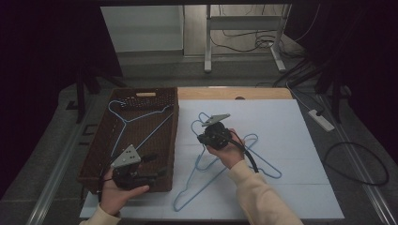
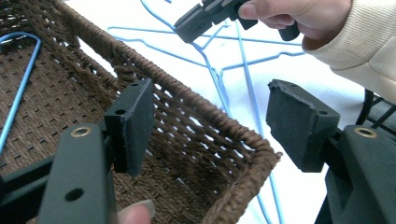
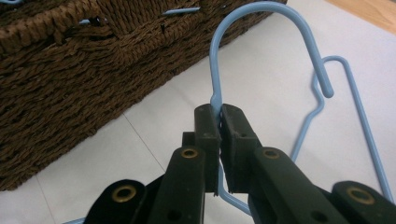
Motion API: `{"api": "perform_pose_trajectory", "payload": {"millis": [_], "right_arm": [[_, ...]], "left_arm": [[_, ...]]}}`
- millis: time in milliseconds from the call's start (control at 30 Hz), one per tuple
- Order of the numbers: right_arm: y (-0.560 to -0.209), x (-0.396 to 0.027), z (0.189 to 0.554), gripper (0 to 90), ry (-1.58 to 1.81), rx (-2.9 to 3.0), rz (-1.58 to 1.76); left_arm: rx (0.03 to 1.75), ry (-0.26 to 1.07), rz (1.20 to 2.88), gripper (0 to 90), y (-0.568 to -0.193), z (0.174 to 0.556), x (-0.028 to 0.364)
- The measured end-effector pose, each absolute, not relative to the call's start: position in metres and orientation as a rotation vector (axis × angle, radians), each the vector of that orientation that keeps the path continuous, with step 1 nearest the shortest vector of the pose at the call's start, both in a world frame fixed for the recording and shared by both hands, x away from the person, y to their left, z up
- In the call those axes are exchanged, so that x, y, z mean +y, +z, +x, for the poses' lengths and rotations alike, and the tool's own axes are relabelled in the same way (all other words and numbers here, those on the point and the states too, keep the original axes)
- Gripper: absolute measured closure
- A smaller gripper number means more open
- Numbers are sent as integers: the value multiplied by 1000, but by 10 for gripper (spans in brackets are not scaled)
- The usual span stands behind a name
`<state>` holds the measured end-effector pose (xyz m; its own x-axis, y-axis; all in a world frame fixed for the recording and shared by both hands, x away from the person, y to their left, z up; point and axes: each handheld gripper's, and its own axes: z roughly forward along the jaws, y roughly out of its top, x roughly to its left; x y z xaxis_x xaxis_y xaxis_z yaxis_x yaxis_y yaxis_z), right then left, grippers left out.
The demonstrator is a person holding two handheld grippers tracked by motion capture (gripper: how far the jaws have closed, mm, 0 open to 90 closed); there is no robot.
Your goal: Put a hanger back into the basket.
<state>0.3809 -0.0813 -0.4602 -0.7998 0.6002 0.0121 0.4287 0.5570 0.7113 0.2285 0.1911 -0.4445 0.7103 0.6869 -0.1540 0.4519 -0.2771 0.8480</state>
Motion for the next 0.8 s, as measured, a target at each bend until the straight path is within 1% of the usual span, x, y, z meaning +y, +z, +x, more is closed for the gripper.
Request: {"api": "perform_pose_trajectory", "payload": {"millis": [267, 600, 800], "right_arm": [[-458, -88, 377, 862, 1108, 2542, 853], [-455, -94, 370, 861, 1137, 2525, 825], [-452, -99, 365, 861, 1154, 2515, 814]], "left_arm": [[871, 282, 1937, 335, -442, 228, 182], [859, 257, 1999, 330, -437, 234, 145], [884, 228, 2028, 328, -442, 242, 127]]}}
